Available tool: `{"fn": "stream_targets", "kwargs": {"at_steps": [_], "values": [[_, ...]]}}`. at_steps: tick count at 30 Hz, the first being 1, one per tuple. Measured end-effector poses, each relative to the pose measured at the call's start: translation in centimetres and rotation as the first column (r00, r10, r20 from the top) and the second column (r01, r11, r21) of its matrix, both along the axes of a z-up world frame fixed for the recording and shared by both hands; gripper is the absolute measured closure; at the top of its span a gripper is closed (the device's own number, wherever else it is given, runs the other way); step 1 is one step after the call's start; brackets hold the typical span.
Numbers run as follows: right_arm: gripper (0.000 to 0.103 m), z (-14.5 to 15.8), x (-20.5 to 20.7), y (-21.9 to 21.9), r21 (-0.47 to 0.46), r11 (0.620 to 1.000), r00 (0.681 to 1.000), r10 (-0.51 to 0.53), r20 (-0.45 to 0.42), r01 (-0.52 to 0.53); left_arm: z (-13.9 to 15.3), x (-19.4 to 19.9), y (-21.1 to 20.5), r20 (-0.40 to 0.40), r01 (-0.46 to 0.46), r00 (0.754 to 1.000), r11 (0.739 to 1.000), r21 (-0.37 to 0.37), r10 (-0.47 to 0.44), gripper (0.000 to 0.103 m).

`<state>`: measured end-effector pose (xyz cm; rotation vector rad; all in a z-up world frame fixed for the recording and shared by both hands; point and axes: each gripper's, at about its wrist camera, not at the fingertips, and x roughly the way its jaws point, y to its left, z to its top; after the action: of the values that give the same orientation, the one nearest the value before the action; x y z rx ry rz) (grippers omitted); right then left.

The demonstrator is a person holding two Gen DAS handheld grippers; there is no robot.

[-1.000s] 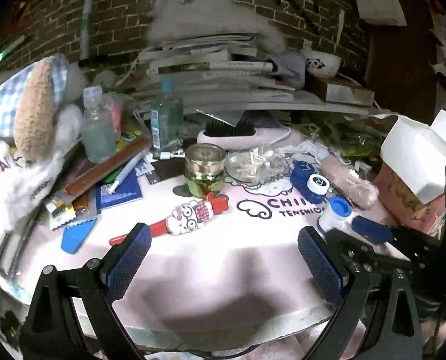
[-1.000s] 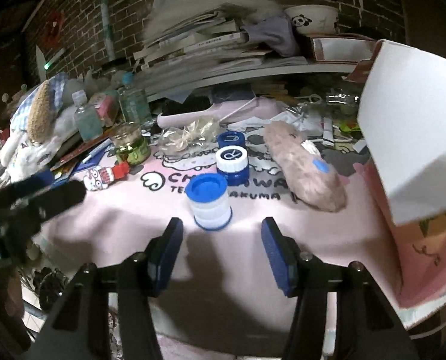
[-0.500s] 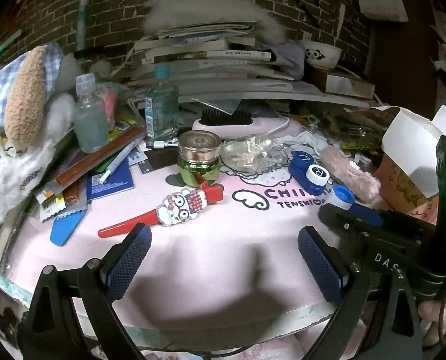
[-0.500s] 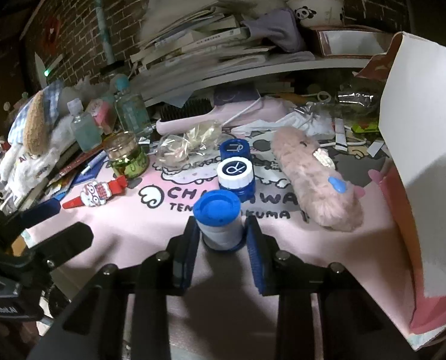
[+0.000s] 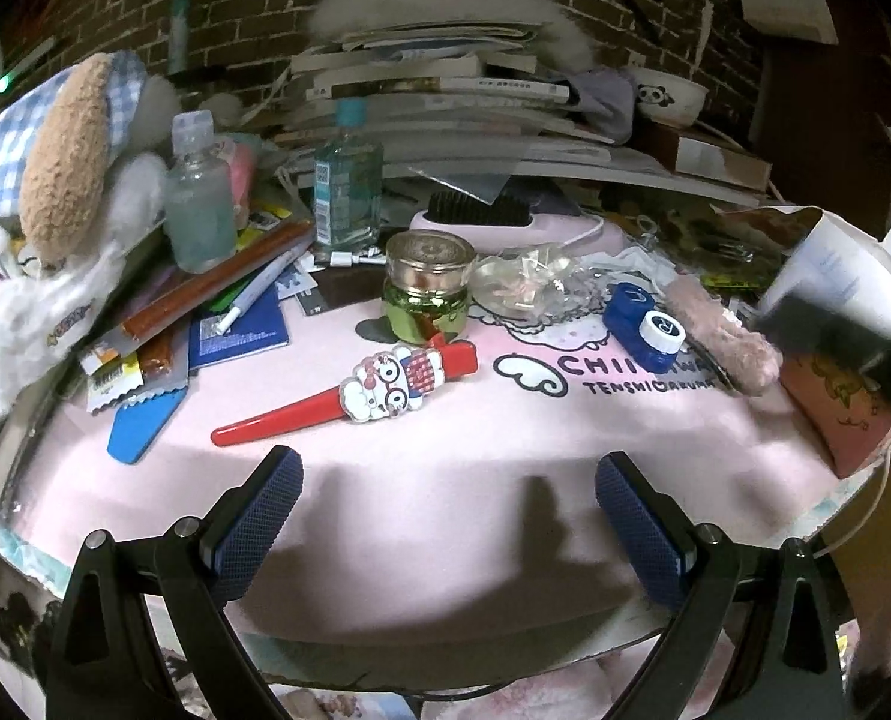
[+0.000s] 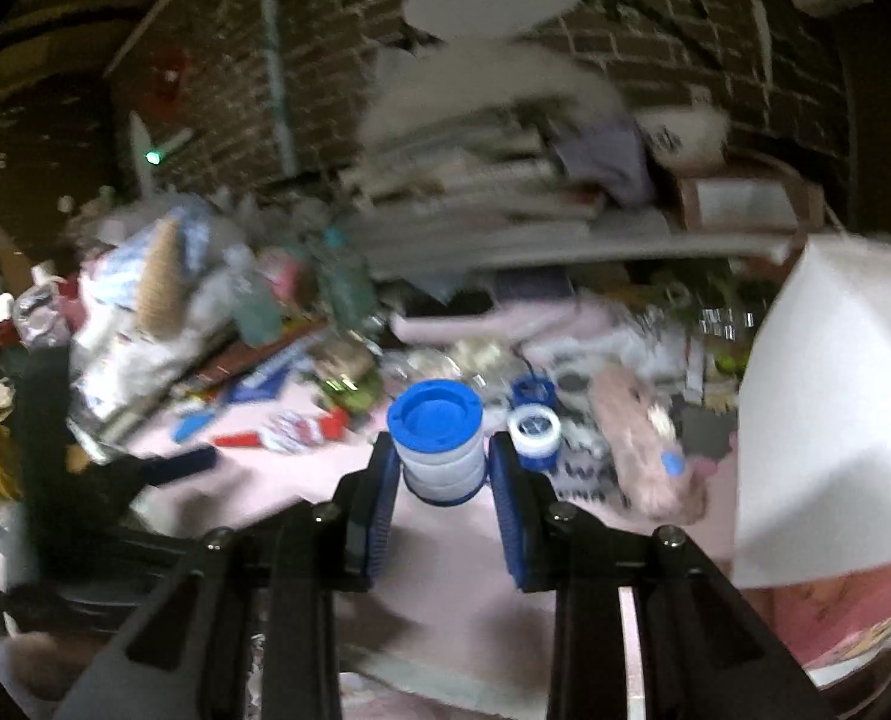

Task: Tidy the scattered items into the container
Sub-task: 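Carry the blue-capped container into the white box and open the right gripper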

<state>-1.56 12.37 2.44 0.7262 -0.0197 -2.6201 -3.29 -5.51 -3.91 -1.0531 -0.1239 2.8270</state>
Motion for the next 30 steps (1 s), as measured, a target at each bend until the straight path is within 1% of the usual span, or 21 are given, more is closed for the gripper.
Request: {"fn": "stream_targets", "kwargs": {"at_steps": [4,7,9,11,13,15,17,20,22,24,27,29,30], "values": [[0.076,3.9,1.2,1.3,0.025,0.999,0.998,0.021,-0.063,-0.02,-0.2,-0.1,0.4,0.012,0.011,1.0,1.0,-0.006,-0.011,0.005],[0.076,6.4,1.2,3.8,0.096,0.995,0.996,-0.014,-0.083,0.022,-0.2,-0.1,0.7,0.013,0.019,1.0,1.0,-0.01,-0.019,0.005],[0.076,7.8,0.5,6.0,0.143,0.987,0.995,-0.064,-0.071,0.074,-0.2,-0.2,0.8,0.013,0.02,1.0,1.0,-0.009,-0.02,0.005],[0.076,8.8,-0.6,8.2,0.205,0.97,0.991,-0.126,-0.043,0.132,-0.2,-0.3,0.8,0.015,0.022,1.0,1.0,-0.008,-0.022,0.005],[0.076,9.3,-2.3,10.5,0.272,0.949,0.984,-0.175,0.023,0.162,-0.2,-0.4,0.9,0.017,0.023,1.0,1.0,-0.009,-0.023,0.005],[0.076,9.0,-4.3,12.4,0.343,0.925,0.969,-0.215,0.118,0.164,-0.2,-0.5,1.1,0.018,0.024,1.0,1.0,-0.007,-0.024,0.005],[0.076,8.4,-6.1,14.3,0.389,0.907,0.943,-0.258,0.21,0.162,-0.2,-0.5,1.3,0.02,0.03,0.999,1.0,-0.007,-0.029,0.005],[0.076,7.2,-7.9,16.1,0.407,0.903,0.903,-0.283,0.323,0.137,-0.3,-0.7,1.6,0.028,0.034,0.999,0.999,-0.018,-0.033,0.005],[0.076,6.1,-8.7,16.8,0.425,0.899,0.878,-0.283,0.386,0.103,-0.5,-0.8,1.6,0.036,0.029,0.999,0.999,-0.029,-0.028,0.005],[0.075,5.1,-9.1,16.9,0.448,0.89,0.858,-0.289,0.424,0.079,-0.6,-0.8,1.4,0.038,0.025,0.999,0.999,-0.029,-0.024,0.005],[0.075,3.7,-9.3,16.5,0.484,0.874,0.838,-0.298,0.458,0.046,-0.5,-0.9,0.7,0.025,0.018,1.0,1.0,-0.002,-0.018,0.005],[0.074,3.2,-9.3,16.4,0.497,0.867,0.835,-0.298,0.463,0.033,-0.6,-1.1,0.0,0.022,0.001,1.0,1.0,0.01,-0.001,0.005],[0.073,3.1,-9.1,16.4,0.496,0.868,0.837,-0.296,0.46,0.035,-0.7,-1.3,-0.2,0.024,-0.01,1.0,1.0,0.004,0.01,0.005]]}}
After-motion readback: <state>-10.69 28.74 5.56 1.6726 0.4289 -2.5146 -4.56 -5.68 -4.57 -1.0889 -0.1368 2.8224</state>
